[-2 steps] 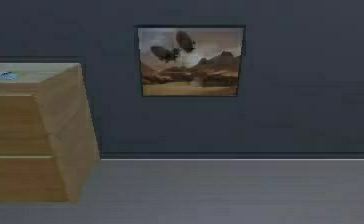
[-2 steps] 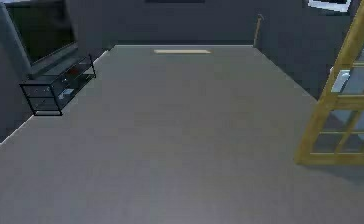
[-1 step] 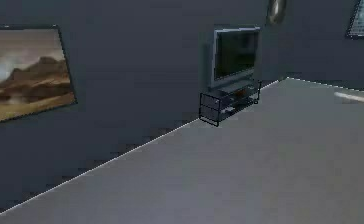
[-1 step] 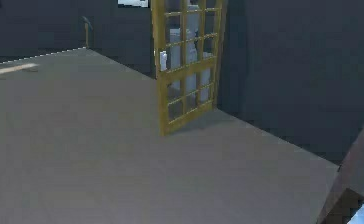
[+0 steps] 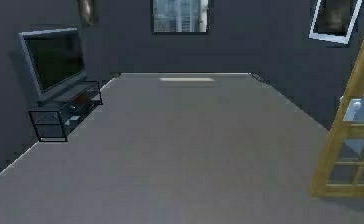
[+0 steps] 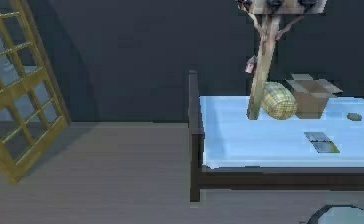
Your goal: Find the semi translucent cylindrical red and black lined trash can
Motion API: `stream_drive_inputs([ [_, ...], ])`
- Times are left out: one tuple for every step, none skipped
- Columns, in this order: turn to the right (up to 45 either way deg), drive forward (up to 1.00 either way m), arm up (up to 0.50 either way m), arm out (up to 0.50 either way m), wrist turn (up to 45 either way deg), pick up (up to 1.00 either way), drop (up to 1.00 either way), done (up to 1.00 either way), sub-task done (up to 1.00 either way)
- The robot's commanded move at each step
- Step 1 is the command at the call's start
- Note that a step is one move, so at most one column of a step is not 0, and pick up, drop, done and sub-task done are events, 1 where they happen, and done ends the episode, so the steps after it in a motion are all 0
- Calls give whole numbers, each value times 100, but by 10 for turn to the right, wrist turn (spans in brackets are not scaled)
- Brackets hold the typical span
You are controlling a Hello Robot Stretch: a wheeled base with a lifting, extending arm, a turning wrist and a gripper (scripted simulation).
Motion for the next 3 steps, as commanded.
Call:
stream_drive_inputs([
  [210, 0, 0, 0, 0, 0, 0, 0, 0],
  [0, 100, 0, 0, 0, 0, 0, 0, 0],
  [0, 70, 0, 0, 0, 0, 0, 0, 0],
])
